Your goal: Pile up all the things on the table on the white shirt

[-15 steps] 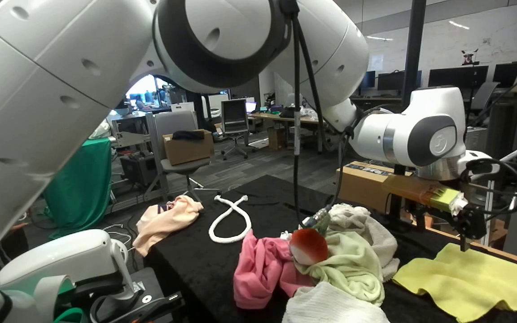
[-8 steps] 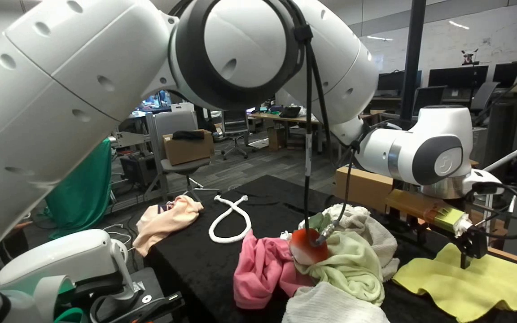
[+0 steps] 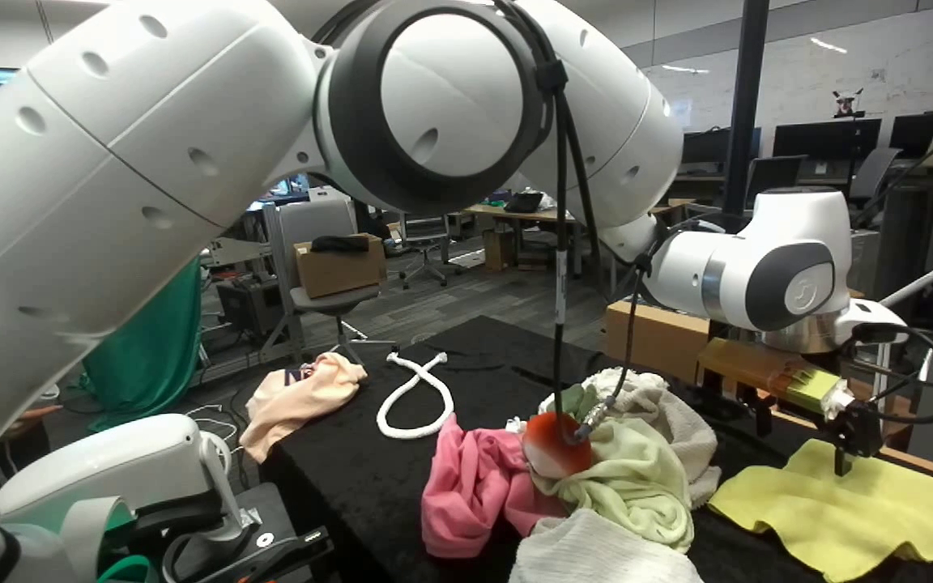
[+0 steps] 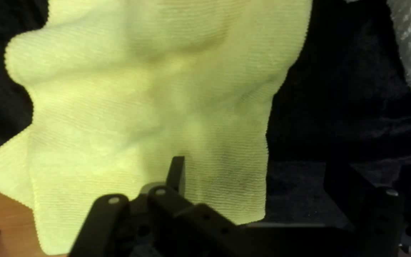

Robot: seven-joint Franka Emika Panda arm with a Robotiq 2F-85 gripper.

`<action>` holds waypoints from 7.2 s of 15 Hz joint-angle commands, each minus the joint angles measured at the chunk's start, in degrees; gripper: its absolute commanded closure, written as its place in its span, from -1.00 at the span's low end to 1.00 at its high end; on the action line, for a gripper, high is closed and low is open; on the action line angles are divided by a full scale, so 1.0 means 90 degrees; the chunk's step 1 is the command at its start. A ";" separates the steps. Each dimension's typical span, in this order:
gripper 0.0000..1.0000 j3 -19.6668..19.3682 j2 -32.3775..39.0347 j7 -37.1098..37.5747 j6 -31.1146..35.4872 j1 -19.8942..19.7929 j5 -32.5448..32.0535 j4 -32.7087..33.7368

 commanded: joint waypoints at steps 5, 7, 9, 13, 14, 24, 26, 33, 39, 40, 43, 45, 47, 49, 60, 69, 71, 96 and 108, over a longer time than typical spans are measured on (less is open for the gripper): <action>-1.00 -0.0238 0.0552 -0.0007 -0.0016 -0.0021 -0.0020 0.0872; -1.00 -0.0311 0.0674 0.0022 -0.0036 -0.0057 -0.0021 0.1036; -1.00 -0.0379 0.0783 0.0035 -0.0052 -0.0105 -0.0024 0.1188; -1.00 -0.0467 0.0984 0.0080 -0.0114 -0.0210 -0.0010 0.1451; -1.00 -0.0469 0.1017 0.0084 -0.0124 -0.0235 -0.0004 0.1500; -0.08 -0.0412 0.1168 0.0067 -0.0257 -0.0289 0.0025 0.1830; 0.24 -0.0411 0.1183 0.0076 -0.0291 -0.0279 0.0020 0.1881; 0.88 -0.0401 0.1162 0.0069 -0.0428 -0.0252 0.0011 0.1937; 0.81 -0.0340 0.0781 -0.0088 -0.0513 -0.0285 0.0028 0.1551; 0.81 -0.0340 0.0677 -0.0111 -0.0484 -0.0285 0.0022 0.1430; 0.82 -0.0166 0.0168 -0.0372 -0.0429 -0.0372 0.0124 0.0866; 0.83 -0.0061 -0.0218 -0.0583 -0.0407 -0.0427 0.0158 0.0473; 0.84 0.0121 -0.0743 -0.0908 -0.0406 -0.0516 0.0232 -0.0071; 0.84 0.0281 -0.1318 -0.1249 -0.0407 -0.0580 0.0287 -0.0683; 0.84 0.0685 -0.4591 -0.3029 -0.0801 -0.0517 0.0965 -0.3723; 0.84 0.0642 -0.5810 -0.3299 -0.1362 0.0433 0.0655 -0.4651; 0.84 0.0642 -0.5832 -0.3209 -0.1272 0.0598 0.0609 -0.4711; -1.00 0.1181 -0.5379 -0.0382 -0.1069 0.1648 0.0507 -0.5160; -1.00 0.1615 -0.5067 0.0772 0.0470 0.2298 0.0329 -0.6761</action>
